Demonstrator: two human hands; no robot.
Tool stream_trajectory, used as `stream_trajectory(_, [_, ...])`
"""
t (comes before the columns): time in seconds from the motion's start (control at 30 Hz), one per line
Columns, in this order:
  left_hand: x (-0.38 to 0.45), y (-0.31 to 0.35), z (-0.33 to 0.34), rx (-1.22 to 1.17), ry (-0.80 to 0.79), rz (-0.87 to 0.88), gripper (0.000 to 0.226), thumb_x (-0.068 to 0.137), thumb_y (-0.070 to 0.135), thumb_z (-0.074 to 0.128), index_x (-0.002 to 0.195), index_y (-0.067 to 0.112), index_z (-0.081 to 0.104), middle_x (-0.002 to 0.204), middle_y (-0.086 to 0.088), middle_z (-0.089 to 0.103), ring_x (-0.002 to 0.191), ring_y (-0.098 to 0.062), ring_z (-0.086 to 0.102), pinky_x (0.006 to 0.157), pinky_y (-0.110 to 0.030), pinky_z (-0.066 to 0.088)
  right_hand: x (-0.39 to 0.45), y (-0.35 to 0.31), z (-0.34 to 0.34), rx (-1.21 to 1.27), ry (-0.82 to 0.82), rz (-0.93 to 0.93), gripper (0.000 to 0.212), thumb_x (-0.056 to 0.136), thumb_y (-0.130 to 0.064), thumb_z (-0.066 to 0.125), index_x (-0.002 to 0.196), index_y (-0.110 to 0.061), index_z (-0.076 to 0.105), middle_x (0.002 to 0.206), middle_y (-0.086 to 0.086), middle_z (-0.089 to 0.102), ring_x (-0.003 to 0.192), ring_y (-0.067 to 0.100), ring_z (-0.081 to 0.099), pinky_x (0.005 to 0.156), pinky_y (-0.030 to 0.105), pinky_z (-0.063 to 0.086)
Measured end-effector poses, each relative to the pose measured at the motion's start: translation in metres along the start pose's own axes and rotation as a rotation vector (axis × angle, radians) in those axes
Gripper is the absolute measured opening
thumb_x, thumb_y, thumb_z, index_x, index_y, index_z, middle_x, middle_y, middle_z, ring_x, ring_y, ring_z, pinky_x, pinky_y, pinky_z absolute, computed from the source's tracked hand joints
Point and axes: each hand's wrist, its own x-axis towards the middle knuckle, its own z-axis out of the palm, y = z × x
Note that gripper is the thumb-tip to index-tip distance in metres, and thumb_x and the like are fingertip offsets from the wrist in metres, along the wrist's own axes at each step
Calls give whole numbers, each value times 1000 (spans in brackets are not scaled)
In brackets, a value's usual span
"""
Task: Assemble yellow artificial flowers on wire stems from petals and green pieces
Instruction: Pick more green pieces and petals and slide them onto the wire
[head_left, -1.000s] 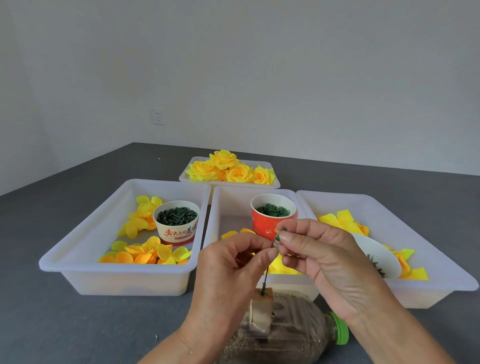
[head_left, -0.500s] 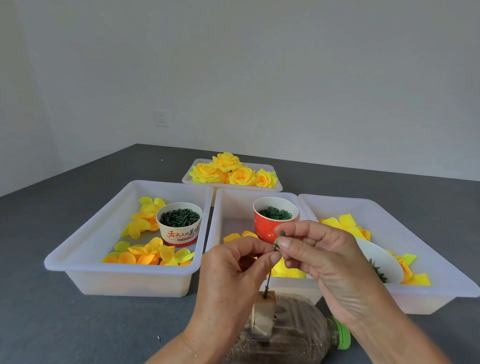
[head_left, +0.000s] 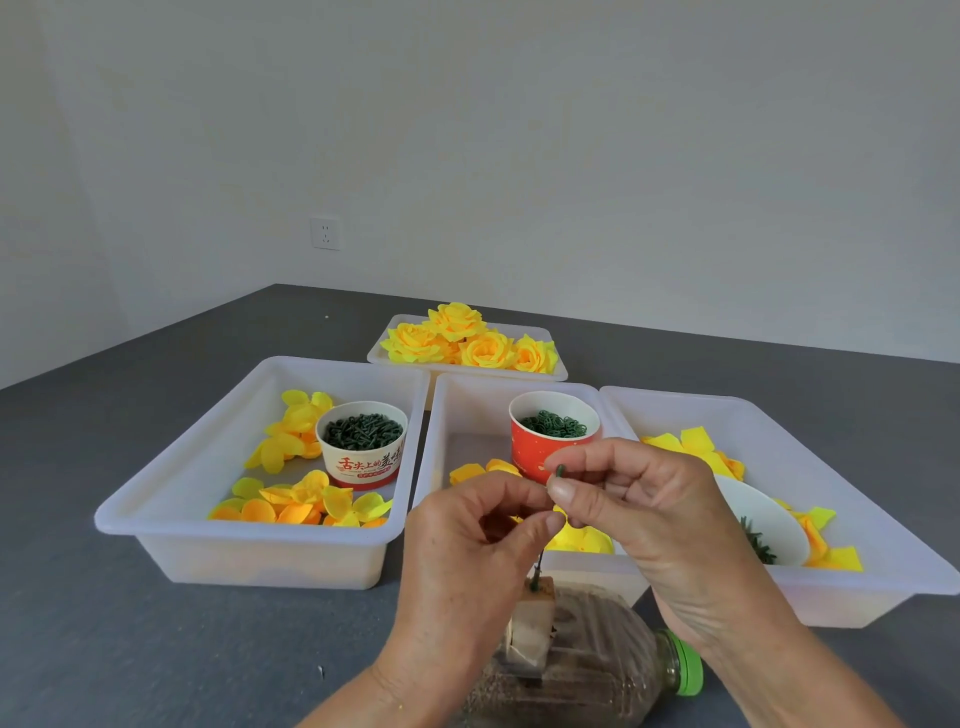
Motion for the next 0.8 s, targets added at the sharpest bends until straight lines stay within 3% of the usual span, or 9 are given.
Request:
stream_trajectory(0.13, [-1, -2, -2, -24, 21, -40, 23, 73, -1, 74, 73, 21, 70, 62, 1, 67, 54, -6, 55, 57, -19, 46, -2, 2, 0, -48, 9, -49, 26, 71, 7, 71, 76, -18, 74, 73, 3, 72, 67, 7, 66, 61, 14, 50])
stream_trajectory(0.37, [-2, -5, -4, -2, 21, -53, 27, 73, 2, 76, 70, 28, 69, 67, 0, 70, 57, -8, 59, 56, -20, 49, -9, 9, 2, -163, 22, -74, 30, 70, 8, 73, 75, -22, 72, 70, 2, 71, 64, 7, 65, 63, 15, 51])
stream_trajectory(0.53, [-5, -7, -4, 20, 0, -82, 23, 72, 3, 76, 74, 25, 69, 68, 0, 71, 57, -9, 59, 55, -18, 48, -13, 17, 2, -141, 47, -29, 35, 68, 9, 74, 88, -20, 70, 71, 2, 70, 64, 8, 63, 63, 15, 50])
stream_trajectory(0.8, [-7, -12, -5, 53, -1, -102, 28, 71, 2, 77, 69, 29, 69, 69, 0, 71, 60, -11, 61, 59, -21, 52, -16, 23, 2, -190, 49, -22, 26, 68, 4, 76, 78, -19, 72, 73, 4, 71, 67, 9, 65, 64, 15, 51])
